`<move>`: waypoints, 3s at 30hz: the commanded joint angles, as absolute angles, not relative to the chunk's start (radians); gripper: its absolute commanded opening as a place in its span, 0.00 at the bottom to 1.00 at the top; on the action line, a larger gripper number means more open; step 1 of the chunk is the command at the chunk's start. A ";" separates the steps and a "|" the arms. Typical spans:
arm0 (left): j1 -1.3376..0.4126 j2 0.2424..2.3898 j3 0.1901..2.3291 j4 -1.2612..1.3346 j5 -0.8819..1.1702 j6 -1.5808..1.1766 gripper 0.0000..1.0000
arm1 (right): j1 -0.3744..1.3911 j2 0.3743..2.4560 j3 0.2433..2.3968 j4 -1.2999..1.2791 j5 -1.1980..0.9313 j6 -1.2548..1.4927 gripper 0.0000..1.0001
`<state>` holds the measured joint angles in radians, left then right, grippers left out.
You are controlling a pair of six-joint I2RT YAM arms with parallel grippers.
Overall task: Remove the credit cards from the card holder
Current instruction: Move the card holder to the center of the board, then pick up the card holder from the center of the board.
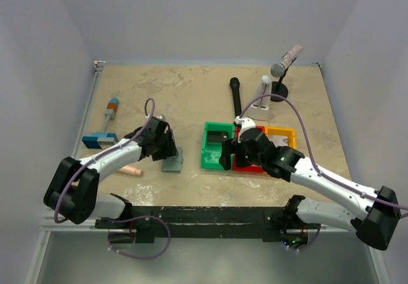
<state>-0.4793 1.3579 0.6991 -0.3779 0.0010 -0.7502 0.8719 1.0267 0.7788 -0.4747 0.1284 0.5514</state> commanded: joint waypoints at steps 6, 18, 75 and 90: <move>-0.607 1.345 0.623 -0.327 0.020 -0.796 0.56 | 0.897 0.996 0.752 -0.445 0.114 0.589 0.89; -0.624 1.088 0.592 -0.425 -0.104 -0.868 0.71 | 0.989 1.011 0.773 -0.431 0.113 0.607 0.88; -0.589 0.945 0.271 -0.278 -0.038 -0.989 0.45 | 1.043 1.726 0.924 0.021 0.003 1.083 0.57; -0.591 0.959 0.265 -0.256 -0.029 -0.989 0.44 | 1.040 1.756 0.927 0.052 -0.071 1.071 0.50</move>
<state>-0.5953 0.9440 0.2993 -0.2058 -0.0402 -0.9859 1.0439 1.7454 0.9234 0.0395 -0.0586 1.0615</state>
